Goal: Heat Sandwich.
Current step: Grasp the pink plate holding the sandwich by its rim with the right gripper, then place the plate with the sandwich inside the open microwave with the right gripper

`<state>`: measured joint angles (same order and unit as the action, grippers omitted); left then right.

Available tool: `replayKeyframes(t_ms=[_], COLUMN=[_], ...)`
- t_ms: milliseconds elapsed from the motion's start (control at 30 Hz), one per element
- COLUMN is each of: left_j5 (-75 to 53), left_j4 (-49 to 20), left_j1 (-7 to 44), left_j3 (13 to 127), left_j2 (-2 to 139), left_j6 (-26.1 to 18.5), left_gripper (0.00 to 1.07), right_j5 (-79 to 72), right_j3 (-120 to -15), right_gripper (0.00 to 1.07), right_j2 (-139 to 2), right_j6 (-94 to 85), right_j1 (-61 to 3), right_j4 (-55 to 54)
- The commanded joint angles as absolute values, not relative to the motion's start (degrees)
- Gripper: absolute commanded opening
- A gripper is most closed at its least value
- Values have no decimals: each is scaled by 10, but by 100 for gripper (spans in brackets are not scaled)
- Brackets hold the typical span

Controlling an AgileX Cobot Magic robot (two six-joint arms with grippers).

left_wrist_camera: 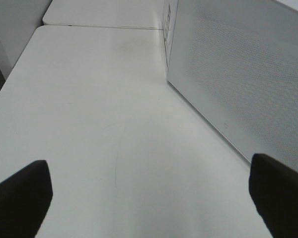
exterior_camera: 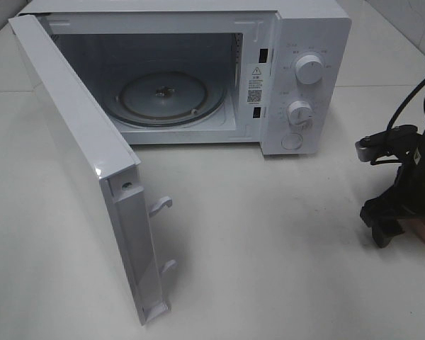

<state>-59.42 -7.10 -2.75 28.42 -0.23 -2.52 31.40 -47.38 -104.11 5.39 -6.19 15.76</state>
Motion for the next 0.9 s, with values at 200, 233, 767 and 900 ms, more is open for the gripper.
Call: replayKeyframes(t_ms=[200,233,767,900], left_j5=[-592,-592,-592,-592], left_j4=[-72,-72,-72,-72], left_j1=[-25,-25,-25,-25], left_j3=[283,283,283,283], left_j2=[-19,-19,-19,-19], left_j6=[-22,-22,-22,-22], left_gripper=[101,101,101,101], right_j5=[326,327,327,329], right_j3=[-476,-476,-476,-476], right_gripper=[50,32,0,0], right_j2=[-1043,-1043,-1043,-1043], right_j6=[57,63,84,84], right_j1=[-60,-60,-60,-60], right_j4=[162,169,206,207])
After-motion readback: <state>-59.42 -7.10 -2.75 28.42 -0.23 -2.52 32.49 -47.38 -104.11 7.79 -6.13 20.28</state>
